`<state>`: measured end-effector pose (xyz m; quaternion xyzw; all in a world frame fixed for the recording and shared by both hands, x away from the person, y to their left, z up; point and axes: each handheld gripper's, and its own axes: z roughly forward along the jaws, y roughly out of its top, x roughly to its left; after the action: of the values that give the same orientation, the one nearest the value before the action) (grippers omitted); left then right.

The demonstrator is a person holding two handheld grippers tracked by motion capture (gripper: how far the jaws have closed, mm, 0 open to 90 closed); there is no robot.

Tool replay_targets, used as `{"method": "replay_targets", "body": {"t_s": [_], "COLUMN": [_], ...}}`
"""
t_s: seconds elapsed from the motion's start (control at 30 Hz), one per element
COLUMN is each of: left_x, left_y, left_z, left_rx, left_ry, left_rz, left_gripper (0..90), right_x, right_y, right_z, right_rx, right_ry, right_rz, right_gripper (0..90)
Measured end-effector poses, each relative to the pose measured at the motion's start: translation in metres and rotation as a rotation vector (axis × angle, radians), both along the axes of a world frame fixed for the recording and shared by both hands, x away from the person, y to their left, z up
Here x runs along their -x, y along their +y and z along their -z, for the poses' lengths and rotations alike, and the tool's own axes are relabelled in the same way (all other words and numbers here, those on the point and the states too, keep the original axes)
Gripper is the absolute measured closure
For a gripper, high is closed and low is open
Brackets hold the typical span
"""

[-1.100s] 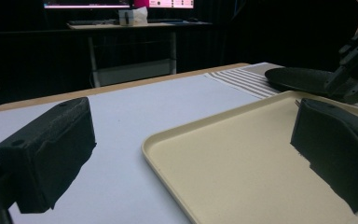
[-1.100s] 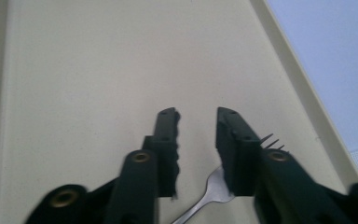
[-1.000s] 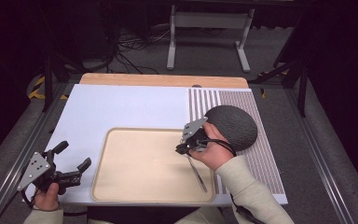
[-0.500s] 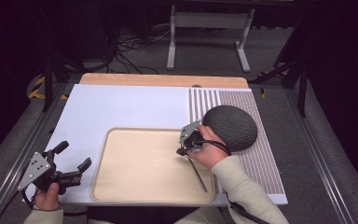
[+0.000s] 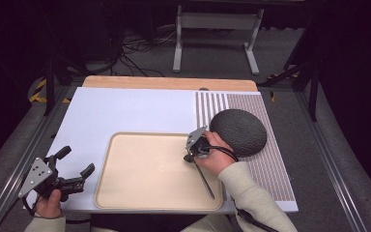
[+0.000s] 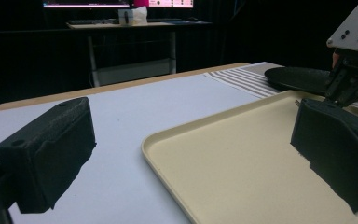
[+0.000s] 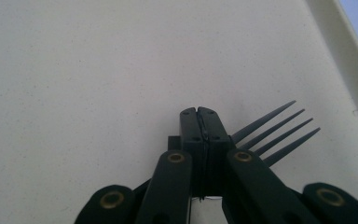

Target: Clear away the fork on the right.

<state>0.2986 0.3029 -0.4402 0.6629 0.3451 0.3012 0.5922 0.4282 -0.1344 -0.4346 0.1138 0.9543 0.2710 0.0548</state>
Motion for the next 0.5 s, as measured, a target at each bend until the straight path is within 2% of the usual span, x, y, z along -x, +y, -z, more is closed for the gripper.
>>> {"method": "replay_targets", "body": {"t_s": [0.5], "left_x": [0.0002], "left_y": [0.0001], "left_z": [-0.0003], "left_rx": [0.003], "left_ry": [-0.003], "left_rz": [-0.002], "left_gripper": [0.3], "right_x": [-0.0022], "right_y": [-0.0037], "right_z": [-0.0015], "right_rx": [0.031], "right_ry": [-0.033], "right_rz": [0.023], "right_gripper": [90.0]}}
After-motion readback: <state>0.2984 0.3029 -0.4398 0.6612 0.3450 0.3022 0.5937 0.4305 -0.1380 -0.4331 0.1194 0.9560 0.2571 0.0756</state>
